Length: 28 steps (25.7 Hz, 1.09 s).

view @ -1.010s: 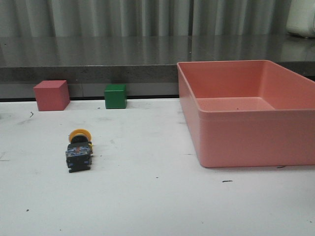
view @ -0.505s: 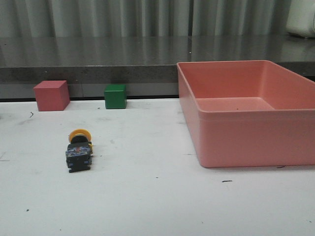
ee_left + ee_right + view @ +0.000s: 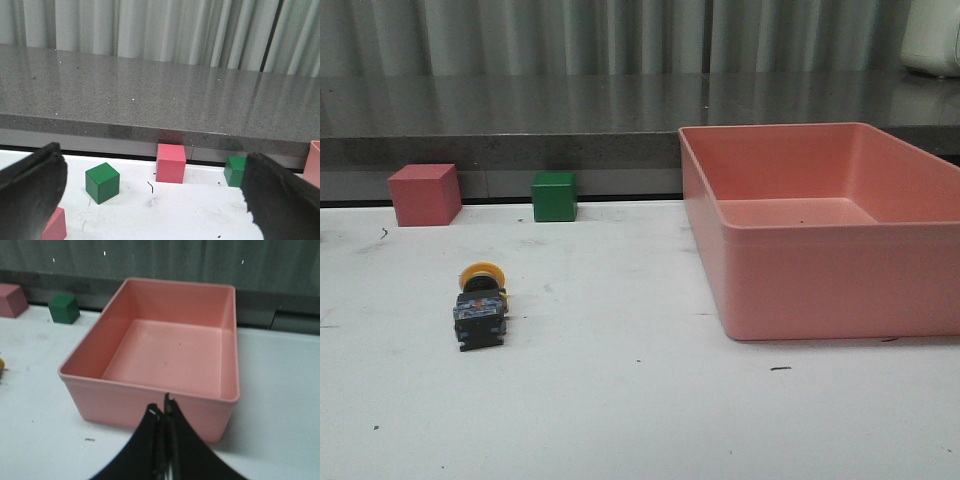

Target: Place and stand button with both arms

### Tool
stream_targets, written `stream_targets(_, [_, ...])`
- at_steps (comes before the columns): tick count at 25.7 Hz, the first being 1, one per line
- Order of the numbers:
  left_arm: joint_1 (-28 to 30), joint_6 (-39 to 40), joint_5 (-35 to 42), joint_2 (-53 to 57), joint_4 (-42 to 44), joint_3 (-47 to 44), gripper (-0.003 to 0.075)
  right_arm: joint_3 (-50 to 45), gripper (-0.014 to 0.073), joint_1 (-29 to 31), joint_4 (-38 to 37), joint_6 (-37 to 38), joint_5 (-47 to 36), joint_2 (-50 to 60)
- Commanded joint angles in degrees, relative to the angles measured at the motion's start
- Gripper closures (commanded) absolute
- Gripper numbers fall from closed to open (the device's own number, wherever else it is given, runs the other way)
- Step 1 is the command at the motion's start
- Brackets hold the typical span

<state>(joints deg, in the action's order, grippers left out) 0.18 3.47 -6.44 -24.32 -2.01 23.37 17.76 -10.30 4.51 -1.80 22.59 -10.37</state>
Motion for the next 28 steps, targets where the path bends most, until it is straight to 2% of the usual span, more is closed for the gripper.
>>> stream_targets(1, [0.0, 0.2, 5.1, -0.7, -0.5, 2.1, 0.0041, 0.1, 0.0654, 0.3, 0.0, -0.7, -8.1, 4.2])
stream_targets(14, [0.0, 0.2, 5.1, -0.7, -0.5, 2.1, 0.0041, -0.2, 0.0654, 0.3, 0.0, -0.7, -8.5, 6.3])
stream_targets(20, [0.0, 0.2, 7.6, -1.2, -1.6, 2.1, 0.0049, -0.2, 0.0654, 0.3, 0.0, -0.7, -8.5, 6.3])
stream_targets(28, [-1.7, 0.2, 6.4, -9.6, -1.6, 6.0, 0.0048, -0.2, 0.0654, 0.3, 0.0, -0.7, -8.5, 6.3])
